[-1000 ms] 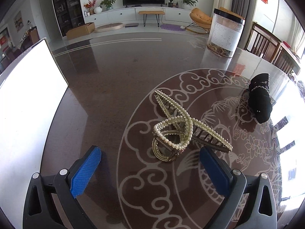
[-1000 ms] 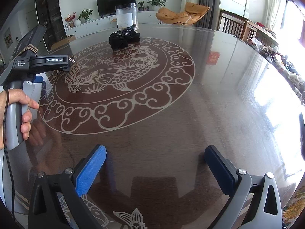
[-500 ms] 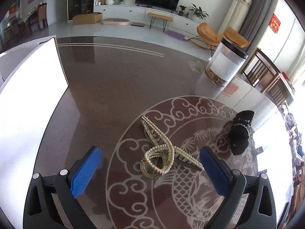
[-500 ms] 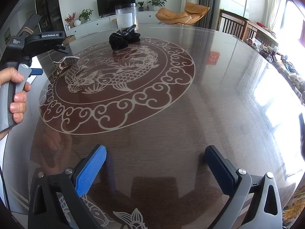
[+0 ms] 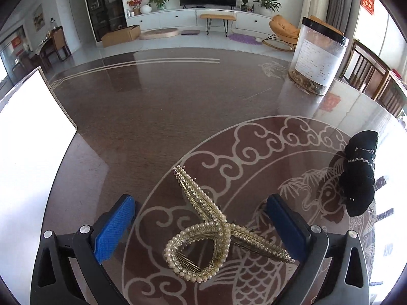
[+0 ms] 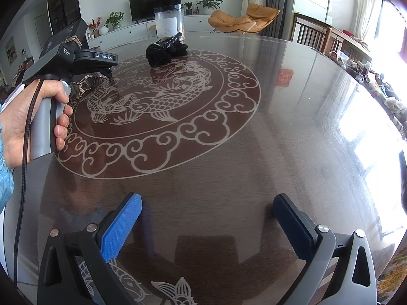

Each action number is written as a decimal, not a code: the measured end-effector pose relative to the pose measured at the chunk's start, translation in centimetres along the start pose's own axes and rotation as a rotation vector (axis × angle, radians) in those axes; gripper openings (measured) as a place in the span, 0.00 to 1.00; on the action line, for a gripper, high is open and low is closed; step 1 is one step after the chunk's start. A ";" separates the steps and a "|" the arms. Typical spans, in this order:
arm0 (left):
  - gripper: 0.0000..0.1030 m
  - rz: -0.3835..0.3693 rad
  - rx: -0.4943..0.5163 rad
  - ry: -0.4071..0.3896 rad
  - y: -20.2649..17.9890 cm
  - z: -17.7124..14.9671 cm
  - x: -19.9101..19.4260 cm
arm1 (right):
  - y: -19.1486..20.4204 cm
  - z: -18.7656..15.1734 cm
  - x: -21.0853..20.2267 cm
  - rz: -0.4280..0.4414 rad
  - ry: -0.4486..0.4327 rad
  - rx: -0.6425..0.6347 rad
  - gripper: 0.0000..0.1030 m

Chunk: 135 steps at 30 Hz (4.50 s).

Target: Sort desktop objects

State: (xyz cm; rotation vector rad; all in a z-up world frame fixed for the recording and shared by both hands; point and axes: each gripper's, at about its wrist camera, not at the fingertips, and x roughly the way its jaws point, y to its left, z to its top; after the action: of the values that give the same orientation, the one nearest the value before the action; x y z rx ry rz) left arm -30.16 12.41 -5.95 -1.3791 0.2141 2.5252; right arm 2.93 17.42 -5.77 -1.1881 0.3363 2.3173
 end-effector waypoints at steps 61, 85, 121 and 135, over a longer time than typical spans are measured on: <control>1.00 -0.131 0.206 -0.016 6.0 -12.6 -8.0 | 0.4 0.9 0.7 0.051 0.014 -0.039 1.00; 1.00 -0.130 0.205 -0.017 6.1 -12.4 -8.1 | 7.6 23.5 13.9 0.246 0.099 0.075 0.89; 1.00 -0.128 0.204 -0.018 6.0 -12.4 -8.1 | 2.8 1.2 0.6 0.179 -0.017 -0.123 0.95; 1.00 -0.128 0.203 -0.019 6.1 -12.4 -8.1 | 3.9 1.6 1.3 0.135 0.003 -0.179 1.00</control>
State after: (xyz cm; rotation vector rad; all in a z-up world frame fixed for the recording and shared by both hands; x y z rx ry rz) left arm -17.75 2.30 -5.75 -1.2492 0.3563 2.3384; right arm -0.96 15.28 -5.94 -1.2894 0.2202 2.5059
